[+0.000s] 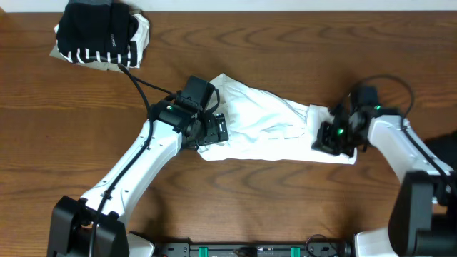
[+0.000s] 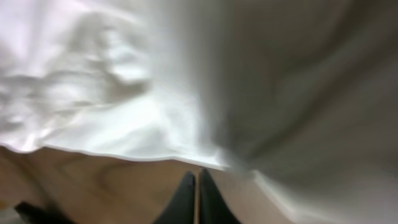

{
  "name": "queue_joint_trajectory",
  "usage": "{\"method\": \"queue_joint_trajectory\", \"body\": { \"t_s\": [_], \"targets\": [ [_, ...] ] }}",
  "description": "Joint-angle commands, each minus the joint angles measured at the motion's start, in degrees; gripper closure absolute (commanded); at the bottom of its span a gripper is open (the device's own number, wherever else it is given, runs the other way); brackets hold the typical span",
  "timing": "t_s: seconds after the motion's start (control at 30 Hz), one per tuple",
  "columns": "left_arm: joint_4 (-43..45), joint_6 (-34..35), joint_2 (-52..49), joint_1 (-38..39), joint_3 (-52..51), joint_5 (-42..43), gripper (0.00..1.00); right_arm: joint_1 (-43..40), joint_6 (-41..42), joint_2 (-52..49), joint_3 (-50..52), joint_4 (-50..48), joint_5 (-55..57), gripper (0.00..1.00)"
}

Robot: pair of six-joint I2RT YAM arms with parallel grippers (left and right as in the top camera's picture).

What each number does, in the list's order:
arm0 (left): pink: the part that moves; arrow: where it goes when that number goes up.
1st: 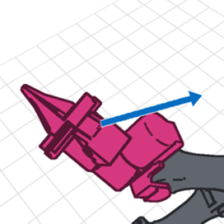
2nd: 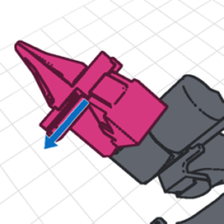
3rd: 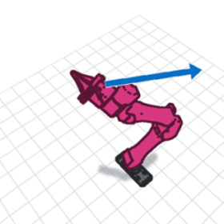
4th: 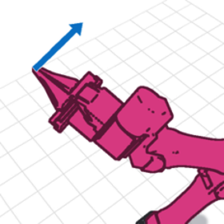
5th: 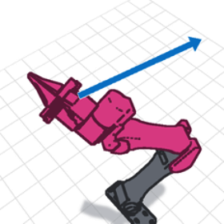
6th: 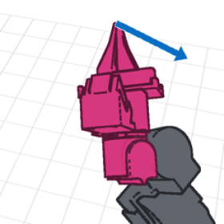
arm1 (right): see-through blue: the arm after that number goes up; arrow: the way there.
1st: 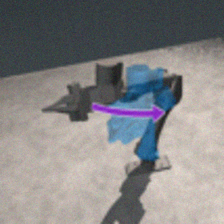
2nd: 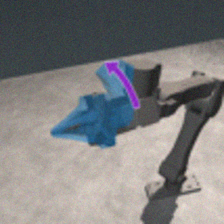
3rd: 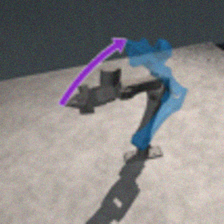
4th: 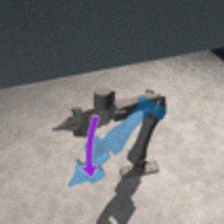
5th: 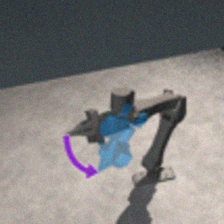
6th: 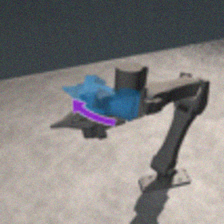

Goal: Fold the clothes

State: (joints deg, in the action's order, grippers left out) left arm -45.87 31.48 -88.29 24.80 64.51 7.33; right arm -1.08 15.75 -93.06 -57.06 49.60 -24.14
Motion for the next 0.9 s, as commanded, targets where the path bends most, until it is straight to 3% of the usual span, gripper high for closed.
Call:
{"method": "queue_joint_trajectory", "body": {
  "t_s": [0.0, 0.03, 0.1, 0.13, 0.4, 0.6, 0.87],
  "targets": [
    [0.0, 0.5, 0.3, -0.1, -0.5, -0.1, 0.02, -1.0, -1.5, 6.4, -8.0, 4.4, 7.2, 0.81],
    [0.0, 0.5, 0.3, -0.1, -0.5, -0.1, 0.02, -1.5, -1.5, 7.6, -9.6, 6.1, 10.0, 0.64],
    [0.0, 0.5, 0.3, -0.1, -0.5, -0.1, 0.02, -2.9, -1.4, 9.7, -11.5, 8.2, 14.2, 0.14],
    [0.0, 0.5, 0.3, -0.1, -0.5, -0.1, 0.02, -4.0, -1.4, 10.6, -11.7, 8.5, 15.5, 0.03],
    [0.1, 0.5, 0.3, -0.1, -0.5, -0.1, 0.02, -14.0, -1.5, 10.0, -7.0, 8.9, 15.2, 0.01],
    [0.0, 0.5, 0.3, -0.1, -0.5, -0.1, 0.02, -17.0, -4.9, 8.4, 2.2, -0.4, 5.3, 0.01],
    [-0.2, 0.5, 0.3, -0.1, -0.5, -0.1, 0.02, -17.0, -5.5, 6.3, 10.6, -12.9, 3.7, 0.01]
  ]
}}
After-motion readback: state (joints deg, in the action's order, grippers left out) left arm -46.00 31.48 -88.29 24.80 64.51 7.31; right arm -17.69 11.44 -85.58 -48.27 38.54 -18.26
